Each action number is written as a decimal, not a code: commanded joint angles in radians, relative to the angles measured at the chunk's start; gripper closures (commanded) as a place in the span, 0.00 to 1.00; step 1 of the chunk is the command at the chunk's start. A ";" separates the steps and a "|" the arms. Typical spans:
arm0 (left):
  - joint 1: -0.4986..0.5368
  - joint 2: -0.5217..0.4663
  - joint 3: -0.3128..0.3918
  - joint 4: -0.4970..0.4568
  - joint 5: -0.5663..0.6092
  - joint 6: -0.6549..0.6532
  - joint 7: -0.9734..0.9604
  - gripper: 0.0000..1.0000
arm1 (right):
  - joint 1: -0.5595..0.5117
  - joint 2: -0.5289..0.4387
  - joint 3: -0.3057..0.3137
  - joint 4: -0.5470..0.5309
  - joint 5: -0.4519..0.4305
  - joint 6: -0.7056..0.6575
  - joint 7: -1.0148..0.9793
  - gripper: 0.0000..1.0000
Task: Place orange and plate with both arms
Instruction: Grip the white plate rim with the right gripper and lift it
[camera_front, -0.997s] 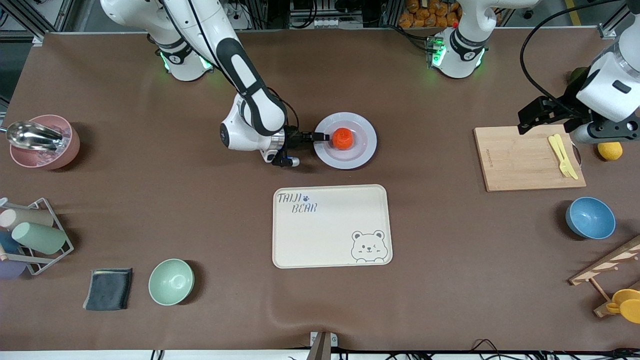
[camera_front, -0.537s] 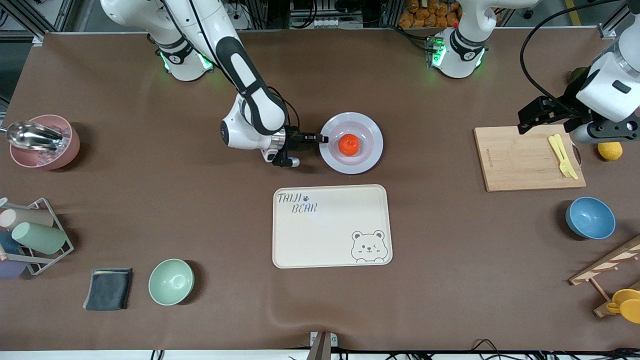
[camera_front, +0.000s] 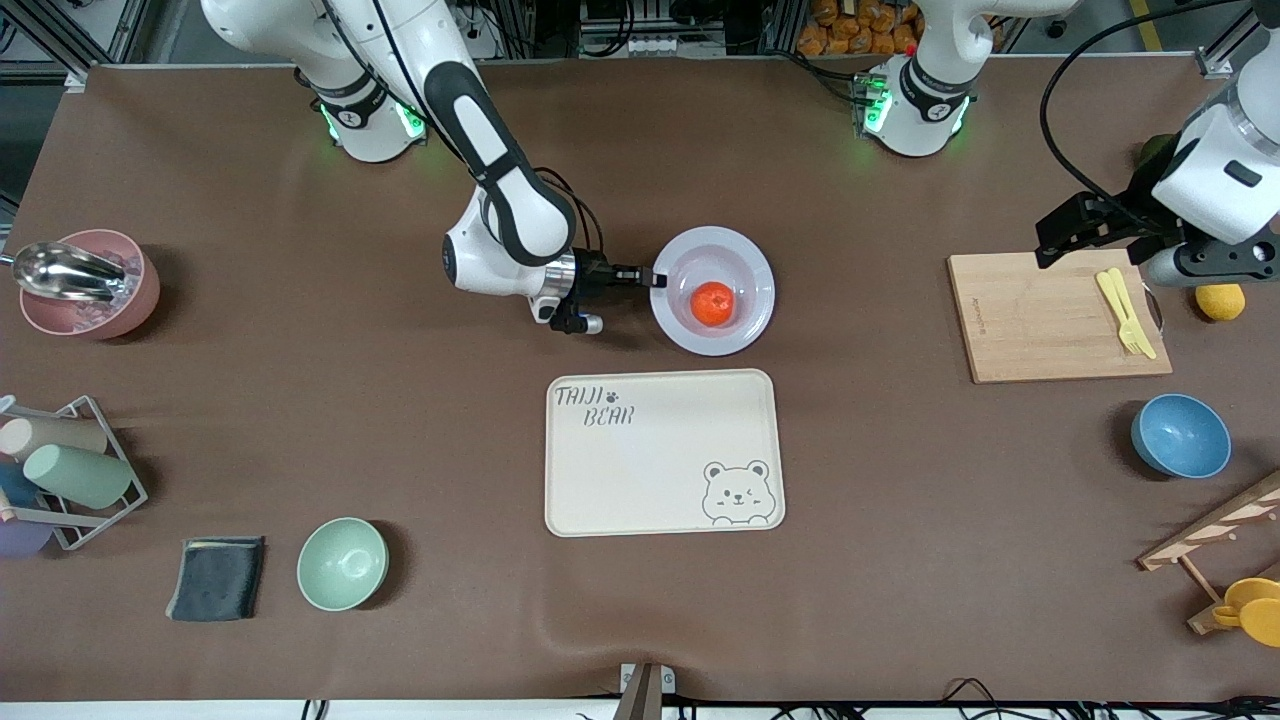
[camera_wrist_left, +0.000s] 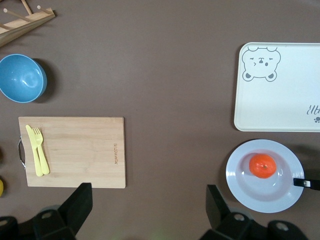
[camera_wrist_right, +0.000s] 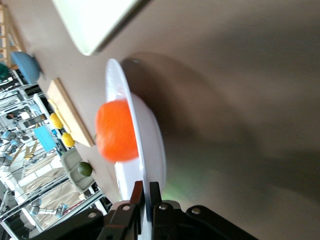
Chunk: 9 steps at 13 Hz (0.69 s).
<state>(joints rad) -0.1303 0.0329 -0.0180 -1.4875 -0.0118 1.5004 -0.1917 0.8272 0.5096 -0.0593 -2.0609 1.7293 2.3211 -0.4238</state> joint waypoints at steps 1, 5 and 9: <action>0.001 -0.013 0.000 0.003 -0.011 -0.017 0.015 0.00 | 0.017 -0.059 -0.010 -0.013 0.027 0.018 0.002 1.00; 0.004 -0.013 0.001 0.003 -0.011 -0.017 0.015 0.00 | 0.030 -0.059 -0.010 -0.016 0.124 0.024 -0.096 1.00; 0.003 -0.013 0.001 0.003 -0.011 -0.017 0.015 0.00 | 0.024 -0.071 -0.011 -0.010 0.260 0.023 -0.234 1.00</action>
<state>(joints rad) -0.1299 0.0328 -0.0178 -1.4875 -0.0118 1.5002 -0.1917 0.8412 0.4728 -0.0595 -2.0577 1.8922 2.3403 -0.5656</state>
